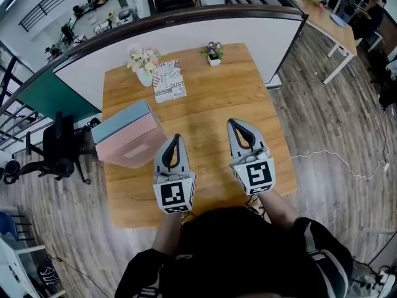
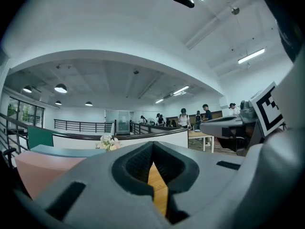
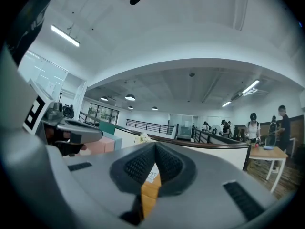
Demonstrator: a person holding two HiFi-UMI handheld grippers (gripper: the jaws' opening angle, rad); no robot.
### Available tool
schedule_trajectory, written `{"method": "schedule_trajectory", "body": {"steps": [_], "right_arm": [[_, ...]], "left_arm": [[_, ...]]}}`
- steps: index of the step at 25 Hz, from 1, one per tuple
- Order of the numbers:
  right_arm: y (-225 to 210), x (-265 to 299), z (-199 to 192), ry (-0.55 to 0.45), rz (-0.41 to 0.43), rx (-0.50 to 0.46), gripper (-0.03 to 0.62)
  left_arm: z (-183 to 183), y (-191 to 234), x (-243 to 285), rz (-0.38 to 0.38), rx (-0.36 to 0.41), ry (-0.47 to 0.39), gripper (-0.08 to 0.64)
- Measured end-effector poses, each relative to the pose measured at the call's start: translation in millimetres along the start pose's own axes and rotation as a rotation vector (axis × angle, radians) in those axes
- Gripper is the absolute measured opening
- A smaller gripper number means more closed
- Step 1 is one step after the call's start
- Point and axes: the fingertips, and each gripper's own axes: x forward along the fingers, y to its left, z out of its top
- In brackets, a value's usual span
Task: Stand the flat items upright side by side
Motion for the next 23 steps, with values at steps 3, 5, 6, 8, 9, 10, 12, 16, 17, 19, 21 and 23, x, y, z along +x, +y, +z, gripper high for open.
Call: {"method": "schedule_trajectory", "body": {"steps": [3, 5, 6, 8, 9, 10, 12, 16, 17, 19, 21, 23], "right_arm": [[-1.4, -0.8, -1.0, 0.006, -0.001, -0.003, 0.003], [-2.6, -0.9, -2.2, 0.009, -0.001, -0.006, 0.003], [-3.7, -0.9, -3.4, 0.011, -0.002, -0.006, 0.003], [-6.0, -1.0, -5.0, 0.014, -0.006, -0.004, 0.003], [-6.6, -1.0, -4.4, 0.012, -0.006, -0.005, 0.003], [-6.9, -1.1, -3.6, 0.009, -0.005, -0.006, 0.003], [-7.2, -1.8, -3.9, 0.011, -0.004, -0.006, 0.003], [-8.6, -2.5, -6.5, 0.010, -0.010, -0.003, 0.003], [-8.9, -3.0, -6.9, 0.012, -0.011, -0.001, 0.003], [-9.3, -4.3, -6.8, 0.017, -0.014, 0.002, 0.003], [-8.8, -5.2, -5.7, 0.014, -0.011, 0.001, 0.003], [-7.9, -6.0, -4.6, 0.006, -0.007, -0.002, 0.003]], "left_arm": [[-2.9, 0.6, 0.2, -0.003, -0.004, 0.007, 0.000], [-3.1, 0.7, 1.3, -0.002, 0.002, 0.007, 0.000], [-2.8, 0.8, 2.1, -0.001, 0.005, 0.006, 0.000], [-1.8, 0.9, 3.6, 0.001, 0.013, 0.003, 0.000], [-1.3, 0.6, 4.1, 0.001, 0.015, 0.003, 0.000], [-1.0, 0.2, 4.5, 0.000, 0.016, 0.004, 0.000], [-1.3, -0.8, 4.7, -0.003, 0.015, 0.007, 0.000], [-4.4, -2.4, 5.3, -0.009, 0.009, 0.015, 0.000], [-4.3, -2.8, 5.2, -0.009, 0.009, 0.014, 0.000], [-3.1, -3.8, 4.8, -0.011, 0.010, 0.012, 0.000], [-1.9, -5.3, 4.6, -0.014, 0.011, 0.011, 0.000], [-0.9, -7.4, 4.2, -0.018, 0.011, 0.010, 0.000]]}}
